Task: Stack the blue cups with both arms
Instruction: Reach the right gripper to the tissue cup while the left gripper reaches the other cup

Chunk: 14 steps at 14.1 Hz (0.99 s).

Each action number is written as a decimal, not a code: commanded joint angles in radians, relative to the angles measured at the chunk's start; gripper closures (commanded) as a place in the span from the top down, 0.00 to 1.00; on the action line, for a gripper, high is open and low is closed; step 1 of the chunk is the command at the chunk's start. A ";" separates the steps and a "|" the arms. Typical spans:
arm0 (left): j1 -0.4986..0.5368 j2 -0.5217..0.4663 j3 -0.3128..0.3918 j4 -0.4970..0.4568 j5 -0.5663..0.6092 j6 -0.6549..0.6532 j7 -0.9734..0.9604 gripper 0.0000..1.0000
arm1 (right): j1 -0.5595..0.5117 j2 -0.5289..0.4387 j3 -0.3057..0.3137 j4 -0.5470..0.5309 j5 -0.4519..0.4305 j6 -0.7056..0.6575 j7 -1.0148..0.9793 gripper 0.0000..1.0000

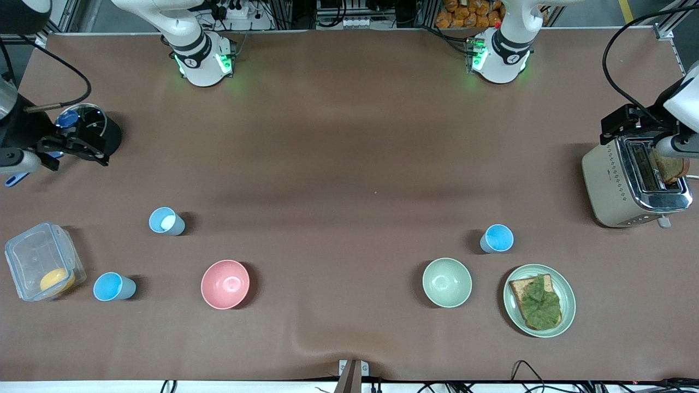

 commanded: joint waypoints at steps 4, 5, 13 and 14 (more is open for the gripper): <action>0.007 -0.002 -0.003 0.003 -0.004 0.009 -0.017 1.00 | 0.027 -0.083 -0.057 -0.067 0.013 -0.073 0.025 1.00; 0.007 -0.002 -0.003 0.003 -0.004 0.009 -0.017 1.00 | 0.027 -0.083 -0.057 -0.083 0.014 -0.070 0.025 1.00; 0.009 0.018 0.005 0.005 -0.006 0.012 -0.018 1.00 | 0.023 -0.072 -0.050 -0.438 0.017 0.311 0.010 1.00; 0.009 0.018 0.005 0.005 -0.006 0.015 -0.020 1.00 | 0.023 -0.072 -0.045 -0.495 0.017 0.383 0.010 1.00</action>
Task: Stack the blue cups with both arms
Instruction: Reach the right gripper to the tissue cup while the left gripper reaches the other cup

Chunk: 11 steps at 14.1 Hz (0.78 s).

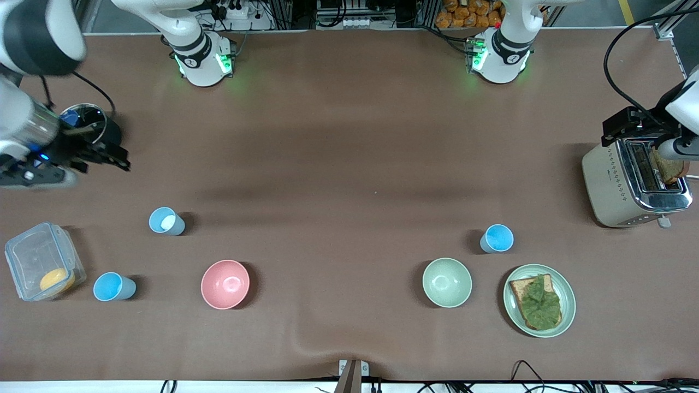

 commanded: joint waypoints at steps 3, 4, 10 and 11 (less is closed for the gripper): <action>0.030 0.050 0.010 0.004 -0.009 0.031 -0.027 1.00 | 0.011 0.015 0.018 -0.206 0.015 0.266 0.004 1.00; 0.034 0.060 0.008 0.000 -0.008 0.048 -0.043 1.00 | 0.011 0.053 0.018 -0.204 0.015 0.290 0.004 1.00; 0.037 0.086 0.004 -0.026 -0.020 0.093 -0.113 1.00 | 0.016 0.239 0.027 -0.175 -0.003 0.410 -0.021 1.00; 0.037 0.095 0.004 -0.043 -0.020 0.125 -0.115 1.00 | 0.014 0.257 0.030 -0.168 -0.016 0.427 -0.024 1.00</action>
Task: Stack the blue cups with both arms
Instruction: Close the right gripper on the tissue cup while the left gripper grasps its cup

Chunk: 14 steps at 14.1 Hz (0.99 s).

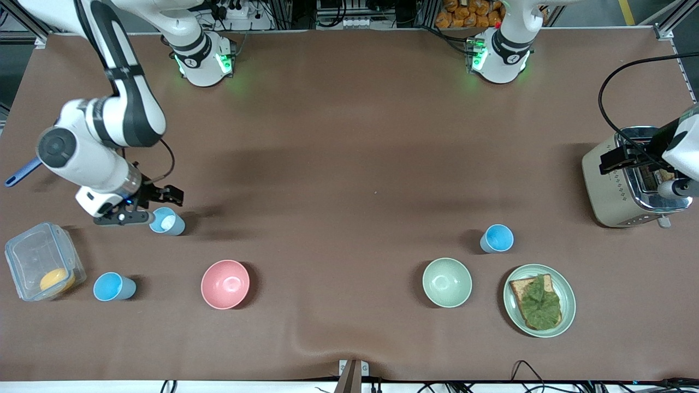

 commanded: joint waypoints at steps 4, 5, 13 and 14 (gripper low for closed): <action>-0.012 0.099 -0.012 -0.096 -0.021 0.183 -0.060 1.00 | 0.011 0.091 0.001 0.038 -0.065 0.077 -0.021 1.00; -0.012 0.123 -0.017 -0.105 -0.021 0.210 -0.060 1.00 | 0.010 0.102 0.001 0.038 -0.072 0.085 -0.023 0.95; -0.026 0.301 -0.020 -0.128 -0.093 0.454 -0.063 1.00 | -0.013 0.174 0.001 0.035 -0.089 0.157 -0.076 0.63; -0.040 0.323 -0.020 -0.128 -0.096 0.476 -0.069 1.00 | -0.013 0.175 0.001 0.035 -0.089 0.157 -0.076 0.45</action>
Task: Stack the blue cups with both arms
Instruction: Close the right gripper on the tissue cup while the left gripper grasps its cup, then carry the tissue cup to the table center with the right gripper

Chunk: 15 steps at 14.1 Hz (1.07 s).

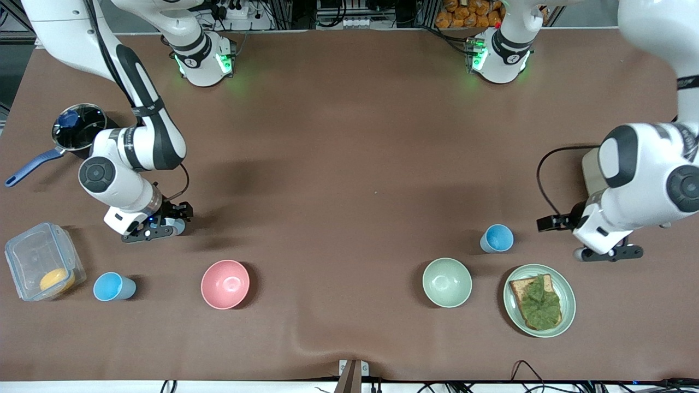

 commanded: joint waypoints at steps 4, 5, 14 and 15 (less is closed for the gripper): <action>-0.052 0.107 0.000 0.004 -0.019 0.095 -0.054 1.00 | -0.011 0.027 0.004 0.021 -0.013 0.000 -0.015 0.00; -0.057 0.119 0.000 0.004 -0.019 0.095 -0.054 1.00 | -0.009 0.025 0.004 0.021 -0.013 0.000 -0.019 0.00; -0.083 0.203 0.000 0.004 -0.040 0.097 -0.071 0.09 | 0.050 -0.002 0.191 0.183 -0.001 -0.181 0.170 0.00; -0.086 0.211 0.000 0.005 -0.042 0.097 -0.091 0.00 | 0.054 -0.002 0.216 0.193 -0.005 -0.184 0.221 0.00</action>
